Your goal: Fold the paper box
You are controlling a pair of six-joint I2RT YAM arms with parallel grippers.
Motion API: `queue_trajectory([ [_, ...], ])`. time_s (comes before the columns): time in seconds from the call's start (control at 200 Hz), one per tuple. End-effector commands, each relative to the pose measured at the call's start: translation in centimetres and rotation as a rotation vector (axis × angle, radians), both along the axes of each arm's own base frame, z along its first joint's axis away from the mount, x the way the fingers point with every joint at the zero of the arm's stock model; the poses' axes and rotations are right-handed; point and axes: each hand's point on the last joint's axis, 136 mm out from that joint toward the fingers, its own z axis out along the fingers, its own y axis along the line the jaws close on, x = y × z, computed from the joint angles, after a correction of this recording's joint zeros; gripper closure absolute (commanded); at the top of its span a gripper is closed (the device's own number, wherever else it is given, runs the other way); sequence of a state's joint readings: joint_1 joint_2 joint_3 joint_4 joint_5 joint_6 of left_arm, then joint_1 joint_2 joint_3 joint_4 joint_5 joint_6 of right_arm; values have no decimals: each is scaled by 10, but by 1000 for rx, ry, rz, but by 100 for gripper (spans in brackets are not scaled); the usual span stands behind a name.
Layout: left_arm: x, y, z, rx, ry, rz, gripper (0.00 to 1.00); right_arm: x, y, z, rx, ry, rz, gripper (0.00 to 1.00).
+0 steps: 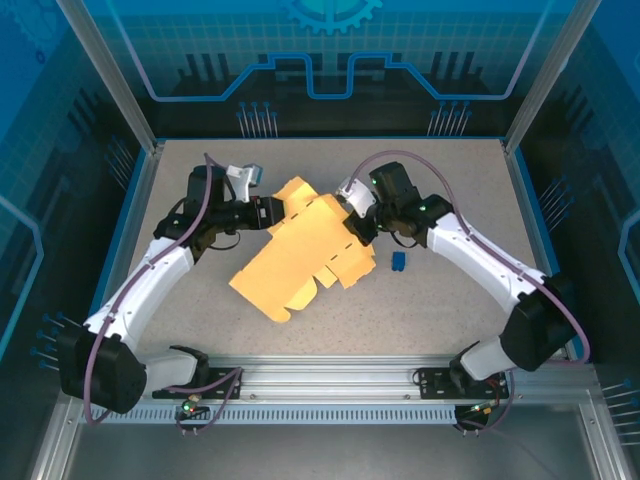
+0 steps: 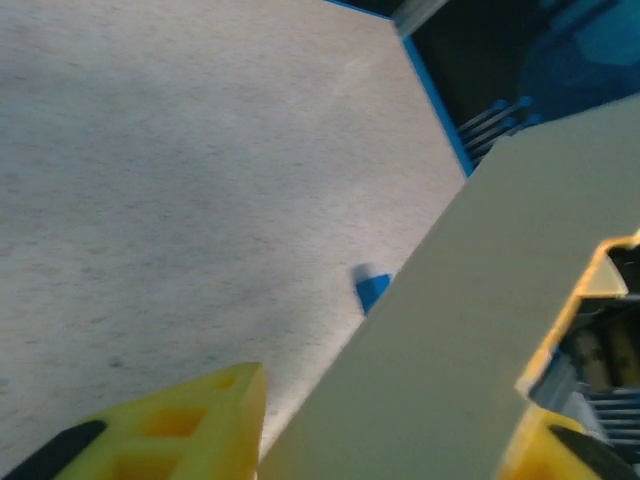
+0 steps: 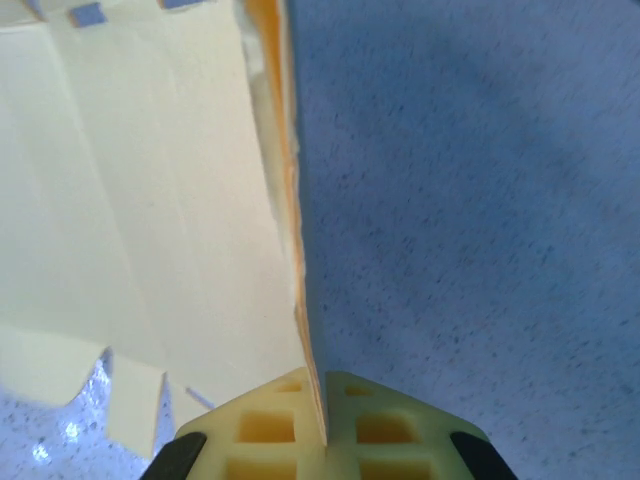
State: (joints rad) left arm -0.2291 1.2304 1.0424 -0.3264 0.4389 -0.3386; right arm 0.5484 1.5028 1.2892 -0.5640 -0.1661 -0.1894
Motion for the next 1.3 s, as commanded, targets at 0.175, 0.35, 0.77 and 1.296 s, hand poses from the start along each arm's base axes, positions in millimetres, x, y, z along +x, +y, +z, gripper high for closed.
queue_trajectory([
  [0.175, 0, 41, -6, 149, -49, 192, 46, 0, -6, -45, -25, 308, -72, 100],
  [0.35, -17, 16, -25, 122, -27, 117, 44, 20, -22, -66, -93, 369, -149, 98],
  [0.77, -27, -91, -126, 152, 41, -139, 48, 42, -58, -99, -315, 447, -229, 93],
  [1.296, -6, -110, -200, 264, 53, -175, 56, 58, -38, -88, -97, 463, -183, 88],
])
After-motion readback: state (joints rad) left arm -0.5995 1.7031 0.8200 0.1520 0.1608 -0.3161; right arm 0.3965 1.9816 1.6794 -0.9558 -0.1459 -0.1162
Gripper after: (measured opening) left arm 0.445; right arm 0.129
